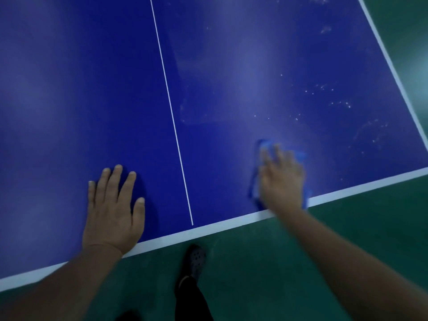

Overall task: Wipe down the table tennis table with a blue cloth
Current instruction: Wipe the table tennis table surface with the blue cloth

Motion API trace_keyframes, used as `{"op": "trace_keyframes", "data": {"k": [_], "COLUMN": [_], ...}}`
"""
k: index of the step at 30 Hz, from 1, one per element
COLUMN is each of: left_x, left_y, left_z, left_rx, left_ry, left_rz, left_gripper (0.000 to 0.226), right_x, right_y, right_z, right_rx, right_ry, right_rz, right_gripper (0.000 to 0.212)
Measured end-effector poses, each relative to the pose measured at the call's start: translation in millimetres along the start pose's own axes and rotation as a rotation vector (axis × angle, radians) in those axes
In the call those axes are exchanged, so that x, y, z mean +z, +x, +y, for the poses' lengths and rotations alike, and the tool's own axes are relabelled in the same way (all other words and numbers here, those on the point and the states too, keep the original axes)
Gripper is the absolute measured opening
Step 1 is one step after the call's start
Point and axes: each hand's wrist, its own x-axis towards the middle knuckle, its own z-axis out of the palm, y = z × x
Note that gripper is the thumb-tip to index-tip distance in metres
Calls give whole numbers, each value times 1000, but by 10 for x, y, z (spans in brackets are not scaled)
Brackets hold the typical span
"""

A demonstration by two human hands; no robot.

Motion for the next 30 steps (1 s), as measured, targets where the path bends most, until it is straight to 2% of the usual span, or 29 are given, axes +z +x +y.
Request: {"op": "trace_keyframes", "data": {"k": [2,3,4,5,6,7,9,10,11,13,14,16,17,18,19,21,23,25,28,30], "left_x": [0,-3,-3,-2,0,4,11,13,13,1,-5,-13,-20,-19,-18,-21,-27,-27,-8,-6], "left_y": [-5,-7,-3,4,8,3,-4,-8,-3,8,4,-14,-15,-31,-26,-25,-3,12,0,8], "left_z": [-1,-5,-7,-4,1,0,-5,-5,-4,5,14,29,30,47,43,36,27,14,0,-12], "left_rx": [-4,-4,-4,-2,0,2,-2,-4,-5,-13,-17,-27,-29,-26,-27,-37,-41,-38,-21,-15], "left_ry": [-2,-8,-16,-24,-31,-35,-35,-31,-25,6,26,40,38,34,33,27,17,8,15,18], "left_rz": [2,5,8,13,18,22,29,28,25,16,11,4,3,-3,-8,-12,-13,-6,-3,-12], "left_gripper": [66,66,66,65,65,65,64,64,64,64,64,64,64,63,63,62,61,61,60,60], "right_x": [-166,-205,-212,-176,-119,-64,50,51,41,15,-20,-146,-181,-181,-139,-45,18,32,12,-80], "right_y": [292,344,322,246,129,-23,-382,-416,-299,99,315,577,604,531,435,211,151,284,872,1543], "right_z": [531,554,394,122,-204,-565,-1062,-1092,-957,-459,-164,282,304,225,67,-348,-832,-1307,-1806,-1924], "right_rx": [425,594,669,623,470,238,-317,-504,-580,-421,-236,145,231,215,95,-296,-664,-904,-1170,-1096], "right_ry": [112,177,184,150,122,103,92,82,87,-19,-58,32,89,86,39,2,16,58,-10,-83], "right_rz": [13,48,65,69,81,71,-4,-23,-25,7,-5,-32,-42,-35,-3,38,16,-32,-79,-48], "right_gripper": [54,53,53,53,54,56,53,51,50,53,55,53,52,51,50,51,50,50,52,53]}}
